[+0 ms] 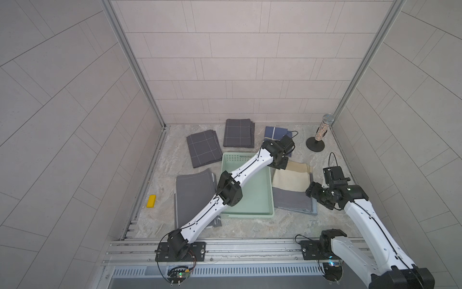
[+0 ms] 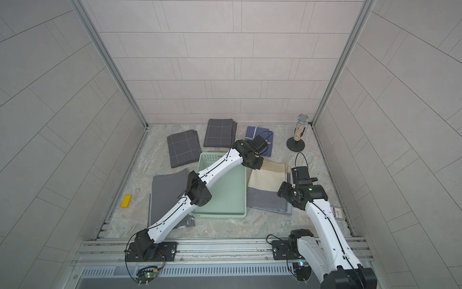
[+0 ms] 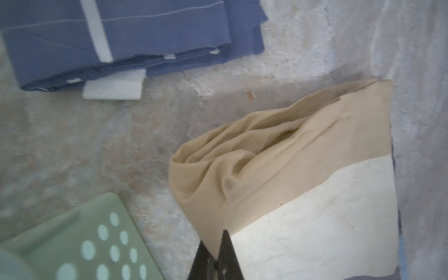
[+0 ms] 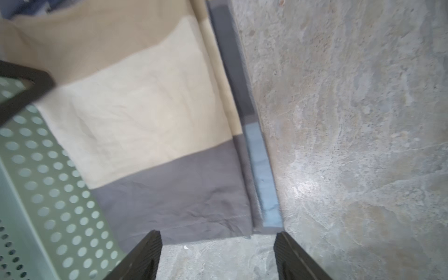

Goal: Put the folded pillowcase in the basket
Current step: Pick up the pillowcase at the center of the board.

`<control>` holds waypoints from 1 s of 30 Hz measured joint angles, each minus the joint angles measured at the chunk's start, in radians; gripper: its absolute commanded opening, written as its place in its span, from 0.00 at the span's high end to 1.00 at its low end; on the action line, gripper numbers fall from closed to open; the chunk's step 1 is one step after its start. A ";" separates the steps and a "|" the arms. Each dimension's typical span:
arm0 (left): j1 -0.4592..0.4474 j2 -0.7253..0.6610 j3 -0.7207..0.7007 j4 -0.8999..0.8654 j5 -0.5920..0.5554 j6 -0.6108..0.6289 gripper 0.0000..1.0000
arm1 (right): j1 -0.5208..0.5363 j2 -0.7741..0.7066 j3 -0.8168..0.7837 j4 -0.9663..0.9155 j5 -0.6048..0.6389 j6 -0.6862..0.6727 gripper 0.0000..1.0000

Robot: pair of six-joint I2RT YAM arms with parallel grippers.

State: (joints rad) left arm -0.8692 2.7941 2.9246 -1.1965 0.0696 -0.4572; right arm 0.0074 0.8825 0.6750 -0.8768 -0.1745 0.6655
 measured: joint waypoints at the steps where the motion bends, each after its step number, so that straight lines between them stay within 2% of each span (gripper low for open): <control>1: 0.002 0.000 0.000 -0.003 -0.008 0.001 1.00 | -0.002 0.003 -0.008 0.003 0.000 -0.002 0.17; 6: -0.008 0.002 0.004 -0.004 -0.027 0.002 1.00 | -0.004 0.044 -0.014 0.044 0.006 0.014 0.14; 13: -0.011 0.011 0.006 -0.005 -0.028 0.006 1.00 | -0.022 0.251 -0.040 0.133 0.033 0.015 0.16; 19: -0.010 0.011 0.010 -0.009 -0.029 0.018 1.00 | -0.024 0.267 -0.148 0.192 0.048 0.023 0.19; 21: -0.010 0.011 0.011 -0.010 -0.029 0.022 1.00 | -0.025 0.293 -0.141 0.200 0.044 0.023 0.26; 26: -0.010 0.011 0.013 -0.013 -0.017 0.024 1.00 | -0.029 0.340 -0.120 0.237 0.013 0.016 0.77; 29: -0.010 0.011 0.018 -0.013 -0.006 0.024 1.00 | -0.028 0.333 -0.127 0.270 -0.030 0.018 0.97; 30: -0.010 0.011 0.020 -0.013 -0.002 0.023 1.00 | -0.028 0.325 -0.128 0.270 -0.039 0.023 1.00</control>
State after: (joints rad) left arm -0.8791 2.8052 2.9448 -1.2098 0.0677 -0.4339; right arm -0.0208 1.2079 0.5472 -0.6071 -0.2131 0.6880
